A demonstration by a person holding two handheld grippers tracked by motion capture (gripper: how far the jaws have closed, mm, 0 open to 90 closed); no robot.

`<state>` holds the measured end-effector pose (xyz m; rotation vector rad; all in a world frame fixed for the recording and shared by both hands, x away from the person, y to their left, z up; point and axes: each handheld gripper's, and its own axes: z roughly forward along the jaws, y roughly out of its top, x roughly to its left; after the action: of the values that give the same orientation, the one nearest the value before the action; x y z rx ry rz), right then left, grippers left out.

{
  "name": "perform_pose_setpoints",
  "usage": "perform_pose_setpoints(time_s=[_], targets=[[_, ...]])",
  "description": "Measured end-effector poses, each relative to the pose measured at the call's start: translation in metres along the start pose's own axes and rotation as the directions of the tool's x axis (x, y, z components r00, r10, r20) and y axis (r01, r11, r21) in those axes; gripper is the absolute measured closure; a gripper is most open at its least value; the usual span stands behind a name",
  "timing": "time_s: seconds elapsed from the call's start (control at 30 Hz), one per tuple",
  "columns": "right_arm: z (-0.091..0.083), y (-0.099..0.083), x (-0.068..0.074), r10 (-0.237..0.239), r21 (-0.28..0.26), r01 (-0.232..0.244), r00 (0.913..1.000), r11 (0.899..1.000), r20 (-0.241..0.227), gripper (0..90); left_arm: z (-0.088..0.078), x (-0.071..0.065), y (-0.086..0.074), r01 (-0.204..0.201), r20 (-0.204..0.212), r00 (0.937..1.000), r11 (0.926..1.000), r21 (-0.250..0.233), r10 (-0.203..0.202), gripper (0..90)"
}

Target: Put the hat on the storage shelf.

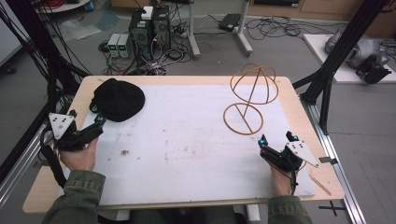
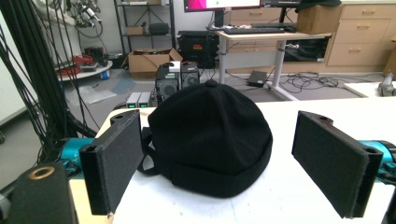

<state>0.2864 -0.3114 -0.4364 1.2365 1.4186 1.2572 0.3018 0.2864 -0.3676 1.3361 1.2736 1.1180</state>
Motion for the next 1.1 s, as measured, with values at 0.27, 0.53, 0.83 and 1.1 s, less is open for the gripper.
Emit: perform_pose_setpoints(time_s=[0.27,0.53,0.83,1.1], targets=[[0.001,0.000,0.000,-0.005,-0.001,0.005,1.0000,1.000,-0.005,5.8,0.022,0.006,0.015,-0.011,0.013,0.9999,0.9995,0.028,0.011,16.7],[0.003,0.000,0.000,-0.008,0.001,0.008,0.9999,1.000,-0.007,5.8,0.036,0.009,0.016,0.016,-0.001,0.9999,0.9982,0.058,-0.016,16.9],[0.007,0.000,0.003,-0.023,0.005,0.023,0.9995,1.000,-0.020,5.7,0.063,0.006,0.023,0.021,0.032,0.9991,0.9890,0.146,-0.026,16.3],[0.009,0.000,0.004,-0.028,0.007,0.028,0.9992,1.000,-0.028,5.8,0.077,0.010,0.025,0.036,0.019,0.9990,0.9854,0.167,-0.040,16.3]])
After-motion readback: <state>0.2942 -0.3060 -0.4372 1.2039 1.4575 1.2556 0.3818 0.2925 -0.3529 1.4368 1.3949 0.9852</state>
